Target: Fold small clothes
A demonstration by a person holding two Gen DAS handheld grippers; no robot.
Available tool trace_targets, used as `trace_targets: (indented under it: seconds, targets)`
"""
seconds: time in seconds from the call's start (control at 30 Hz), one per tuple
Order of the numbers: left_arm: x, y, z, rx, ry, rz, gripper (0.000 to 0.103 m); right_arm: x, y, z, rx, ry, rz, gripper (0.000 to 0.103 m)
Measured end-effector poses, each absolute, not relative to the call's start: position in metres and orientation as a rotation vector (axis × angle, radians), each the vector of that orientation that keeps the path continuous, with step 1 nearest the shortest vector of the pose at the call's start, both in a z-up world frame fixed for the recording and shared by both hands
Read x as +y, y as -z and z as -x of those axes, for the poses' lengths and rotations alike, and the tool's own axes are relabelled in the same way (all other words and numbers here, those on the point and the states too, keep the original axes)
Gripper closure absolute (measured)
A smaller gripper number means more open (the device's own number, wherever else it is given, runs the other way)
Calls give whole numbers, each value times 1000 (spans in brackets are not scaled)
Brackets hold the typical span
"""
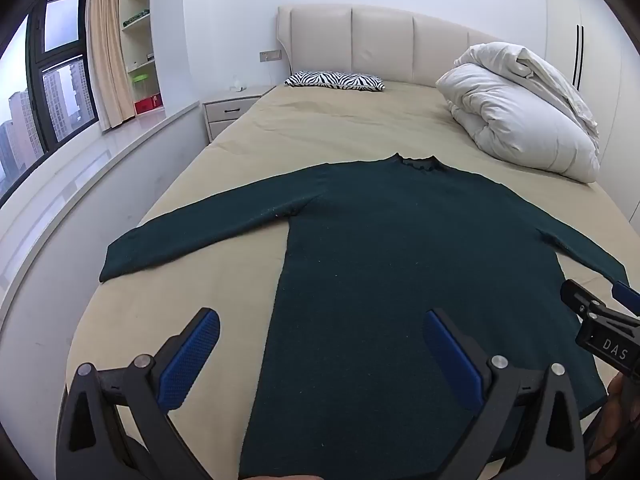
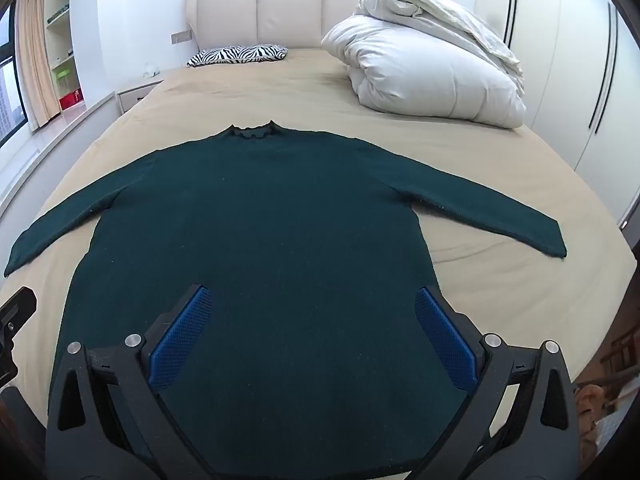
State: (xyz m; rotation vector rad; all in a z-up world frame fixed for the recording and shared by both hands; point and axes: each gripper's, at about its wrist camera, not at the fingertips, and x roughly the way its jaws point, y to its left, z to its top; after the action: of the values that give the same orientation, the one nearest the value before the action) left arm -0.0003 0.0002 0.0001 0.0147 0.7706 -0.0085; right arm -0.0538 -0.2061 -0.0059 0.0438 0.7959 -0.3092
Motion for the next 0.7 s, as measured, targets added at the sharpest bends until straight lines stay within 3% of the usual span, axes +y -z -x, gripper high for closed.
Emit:
trace_targets:
  seconds: [0.7]
  targets:
    - [1, -3, 0, 763, 6, -16, 0, -205, 7, 54, 797, 307, -50, 0]
